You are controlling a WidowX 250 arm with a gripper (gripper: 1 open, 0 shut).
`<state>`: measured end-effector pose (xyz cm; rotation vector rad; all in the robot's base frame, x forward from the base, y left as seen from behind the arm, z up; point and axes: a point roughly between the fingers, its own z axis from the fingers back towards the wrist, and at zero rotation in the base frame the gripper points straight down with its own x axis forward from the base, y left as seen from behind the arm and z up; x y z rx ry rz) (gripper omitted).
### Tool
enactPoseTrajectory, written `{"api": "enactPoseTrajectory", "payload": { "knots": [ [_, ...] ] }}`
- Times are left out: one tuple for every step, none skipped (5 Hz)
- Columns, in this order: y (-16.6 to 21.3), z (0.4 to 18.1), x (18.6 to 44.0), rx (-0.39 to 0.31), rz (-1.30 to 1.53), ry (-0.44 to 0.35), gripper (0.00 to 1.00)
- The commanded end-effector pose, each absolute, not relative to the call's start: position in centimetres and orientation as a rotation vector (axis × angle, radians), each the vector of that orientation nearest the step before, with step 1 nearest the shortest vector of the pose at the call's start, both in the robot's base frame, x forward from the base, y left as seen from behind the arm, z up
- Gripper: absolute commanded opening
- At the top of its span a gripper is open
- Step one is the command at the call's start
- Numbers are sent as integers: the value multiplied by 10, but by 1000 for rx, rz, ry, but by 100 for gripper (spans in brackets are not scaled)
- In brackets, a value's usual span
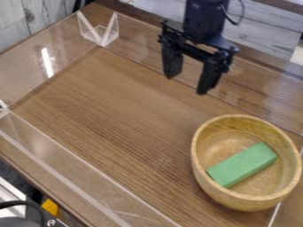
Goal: Remove the green block from inside the brown bowl and put it on the table
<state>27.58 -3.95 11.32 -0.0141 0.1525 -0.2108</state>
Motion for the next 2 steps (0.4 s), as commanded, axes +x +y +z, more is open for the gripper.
{"api": "enactPoseTrajectory", "payload": {
  "knots": [
    [-64,125,270,-20,-341,102,100],
    [-91,122,265,-17,-430,94,100]
  ]
}}
